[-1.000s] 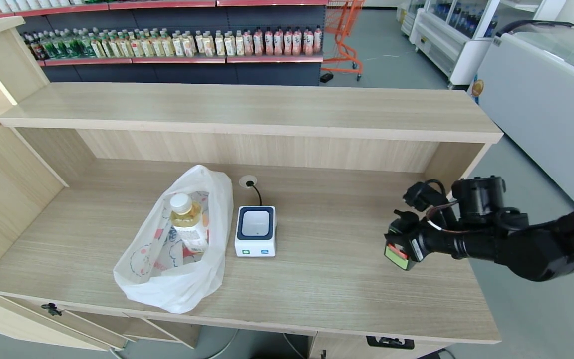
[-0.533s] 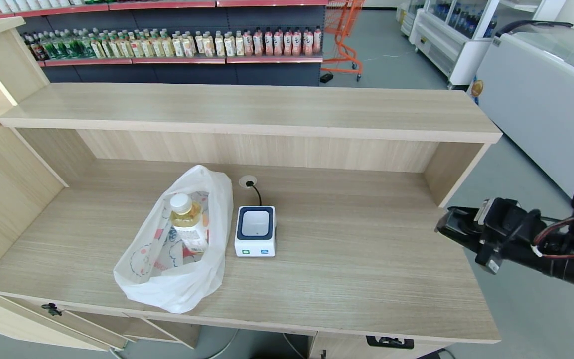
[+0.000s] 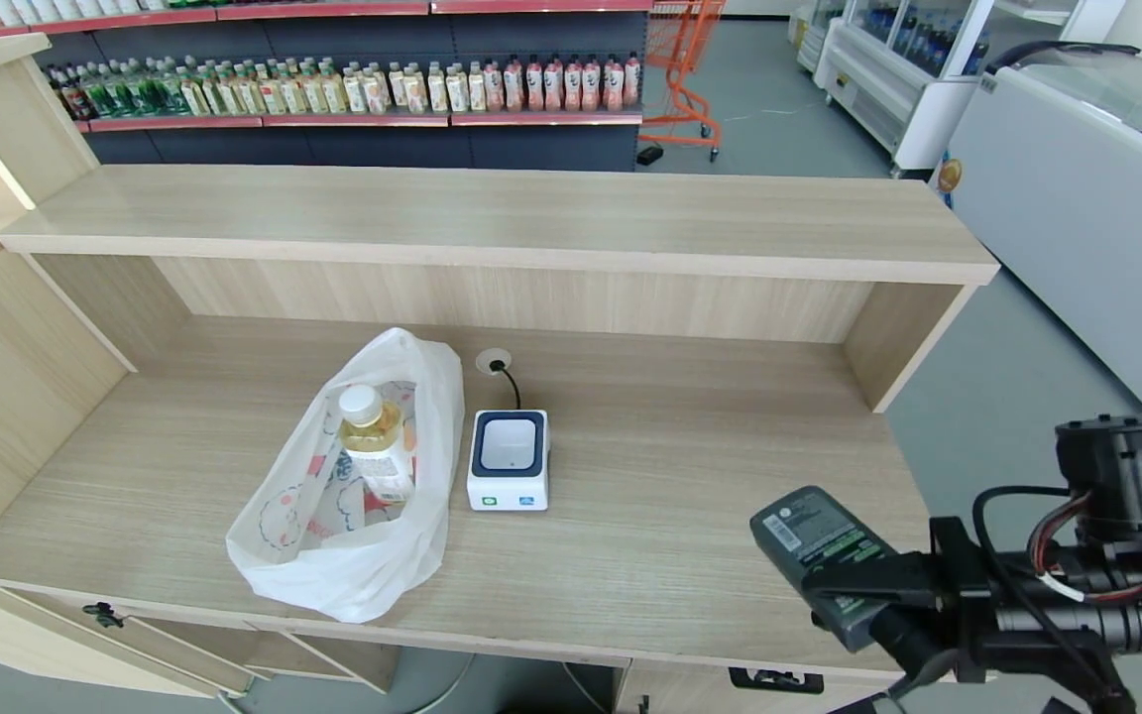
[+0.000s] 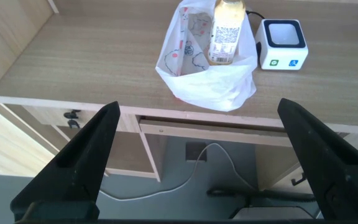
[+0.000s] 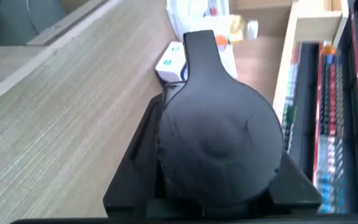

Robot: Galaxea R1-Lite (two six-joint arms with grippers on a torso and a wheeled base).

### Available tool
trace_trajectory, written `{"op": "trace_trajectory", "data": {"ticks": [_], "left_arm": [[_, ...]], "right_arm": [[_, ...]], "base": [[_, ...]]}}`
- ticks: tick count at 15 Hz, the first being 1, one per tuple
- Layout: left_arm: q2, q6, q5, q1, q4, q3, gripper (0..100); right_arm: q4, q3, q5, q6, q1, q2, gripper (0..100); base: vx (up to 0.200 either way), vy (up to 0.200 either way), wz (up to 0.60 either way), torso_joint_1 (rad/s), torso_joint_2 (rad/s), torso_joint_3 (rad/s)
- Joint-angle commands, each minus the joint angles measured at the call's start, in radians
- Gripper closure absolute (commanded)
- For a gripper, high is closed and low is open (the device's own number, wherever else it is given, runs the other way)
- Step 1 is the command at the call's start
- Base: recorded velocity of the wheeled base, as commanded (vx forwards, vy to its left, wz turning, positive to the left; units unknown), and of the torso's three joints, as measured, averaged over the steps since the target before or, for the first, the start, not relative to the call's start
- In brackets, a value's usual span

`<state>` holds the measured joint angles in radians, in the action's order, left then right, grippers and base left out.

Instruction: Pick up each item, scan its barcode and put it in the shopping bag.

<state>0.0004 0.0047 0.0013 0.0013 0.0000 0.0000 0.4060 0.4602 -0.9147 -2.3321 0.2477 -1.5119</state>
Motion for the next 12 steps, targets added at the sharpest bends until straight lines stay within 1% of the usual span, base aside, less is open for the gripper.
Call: {"op": "trace_trajectory", "data": {"ticks": [1,2,4,6,7,9,10,12], "left_arm": [[0.0,0.0,0.0,0.0,0.0,0.0,0],[0.0,0.0,0.0,0.0,0.0,0.0,0],[0.0,0.0,0.0,0.0,0.0,0.0,0],[0.0,0.0,0.0,0.0,0.0,0.0,0],[0.0,0.0,0.0,0.0,0.0,0.0,0],[0.0,0.0,0.0,0.0,0.0,0.0,0],[0.001,0.0,0.0,0.0,0.0,0.0,0],[0.0,0.0,0.0,-0.001,0.0,0.0,0]], "right_arm": [[-0.098,-0.011,-0.01,-0.128,0.053,0.024,100],[-0.136,-0.021,-0.013,-0.207,0.055,0.029,100],[-0.138,-0.034,-0.033,-0.28,0.07,0.047,100],[-0.138,-0.038,-0.076,-0.354,0.104,0.047,100],[-0.138,-0.04,-0.089,-0.366,0.11,0.047,100],[-0.134,-0.083,-0.101,-0.381,0.142,0.075,100],[-0.138,-0.092,-0.112,-0.412,0.147,0.091,100],[-0.139,-0.094,-0.139,-0.424,0.15,0.124,100]], "base": [[0.0,0.0,0.0,0.0,0.0,0.0],[0.0,0.0,0.0,0.0,0.0,0.0],[0.0,0.0,0.0,0.0,0.0,0.0],[0.0,0.0,0.0,0.0,0.0,0.0],[0.0,0.0,0.0,0.0,0.0,0.0],[0.0,0.0,0.0,0.0,0.0,0.0],[0.0,0.0,0.0,0.0,0.0,0.0],[0.0,0.0,0.0,0.0,0.0,0.0]]}}
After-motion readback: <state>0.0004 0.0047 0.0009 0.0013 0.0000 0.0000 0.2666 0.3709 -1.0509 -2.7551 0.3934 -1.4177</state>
